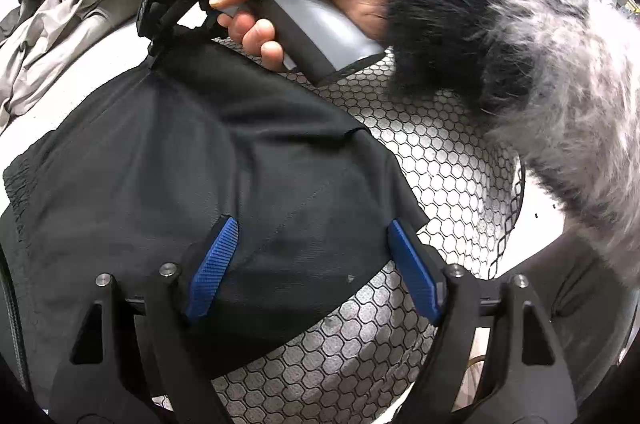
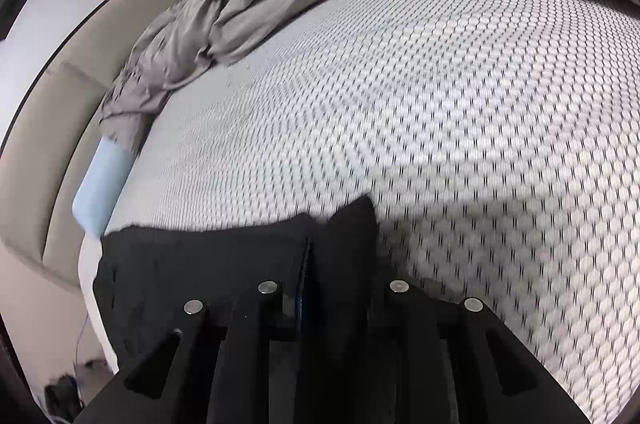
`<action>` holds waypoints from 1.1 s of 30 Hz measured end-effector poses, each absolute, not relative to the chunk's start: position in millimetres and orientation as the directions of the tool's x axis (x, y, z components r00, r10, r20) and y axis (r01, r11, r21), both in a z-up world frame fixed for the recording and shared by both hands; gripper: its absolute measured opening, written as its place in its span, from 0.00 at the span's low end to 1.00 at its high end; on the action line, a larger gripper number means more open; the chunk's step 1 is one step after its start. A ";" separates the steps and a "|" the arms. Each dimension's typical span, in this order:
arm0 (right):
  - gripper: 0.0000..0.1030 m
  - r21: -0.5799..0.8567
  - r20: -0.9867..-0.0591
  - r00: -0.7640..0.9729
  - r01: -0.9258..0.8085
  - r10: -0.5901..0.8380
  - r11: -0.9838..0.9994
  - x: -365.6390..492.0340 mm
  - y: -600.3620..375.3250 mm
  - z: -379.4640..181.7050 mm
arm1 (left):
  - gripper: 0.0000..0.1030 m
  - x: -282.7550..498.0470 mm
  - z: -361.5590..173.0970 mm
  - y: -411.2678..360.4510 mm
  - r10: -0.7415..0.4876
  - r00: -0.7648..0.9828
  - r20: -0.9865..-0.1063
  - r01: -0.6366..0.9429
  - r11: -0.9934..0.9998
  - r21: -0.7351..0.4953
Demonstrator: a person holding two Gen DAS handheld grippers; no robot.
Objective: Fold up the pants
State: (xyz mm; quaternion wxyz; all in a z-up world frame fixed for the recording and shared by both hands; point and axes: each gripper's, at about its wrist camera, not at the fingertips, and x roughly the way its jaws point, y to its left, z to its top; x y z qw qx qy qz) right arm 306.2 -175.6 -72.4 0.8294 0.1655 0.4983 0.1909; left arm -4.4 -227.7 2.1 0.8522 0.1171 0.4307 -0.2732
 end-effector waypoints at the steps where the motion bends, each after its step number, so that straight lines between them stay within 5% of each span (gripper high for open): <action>1: 0.26 0.477 -0.763 0.428 -0.133 0.485 0.869 302.3 -179.8 -70.7 | 0.75 -5.4 3.6 -225.5 -0.374 0.476 -0.796 0.570 0.821 -0.045; 6: 0.29 0.409 -0.775 0.484 -0.107 0.407 0.906 243.6 -200.2 -53.5 | 0.75 -13.3 19.0 -202.6 -0.396 0.481 -0.782 0.557 0.827 -0.077; 11: 0.29 0.242 -0.740 0.605 -0.170 0.295 0.955 145.0 -182.8 -24.8 | 0.75 -13.3 31.3 -149.1 -0.249 0.619 -0.745 0.406 0.913 0.033; 15: 0.34 0.233 -0.753 0.554 -0.280 0.355 0.931 117.5 -143.9 -34.4 | 0.47 6.3 19.5 -106.8 -0.206 0.615 -0.761 0.301 0.953 -0.014; 18: 0.34 0.117 -0.795 0.519 -0.376 0.314 0.919 120.9 -106.0 -59.3 | 0.35 11.7 8.1 -87.2 -0.211 0.606 -0.767 0.288 0.957 -0.036; 23: 0.34 -0.136 -0.803 0.580 -0.401 0.136 0.906 105.0 -108.6 -66.0 | 0.35 27.3 -0.1 -49.4 -0.212 0.578 -0.788 0.275 0.960 -0.056; 33: 0.36 0.027 -0.768 0.573 -0.418 0.286 0.908 115.8 -102.1 -36.8 | 0.35 65.3 21.7 -58.9 -0.254 0.578 -0.775 0.271 0.956 -0.112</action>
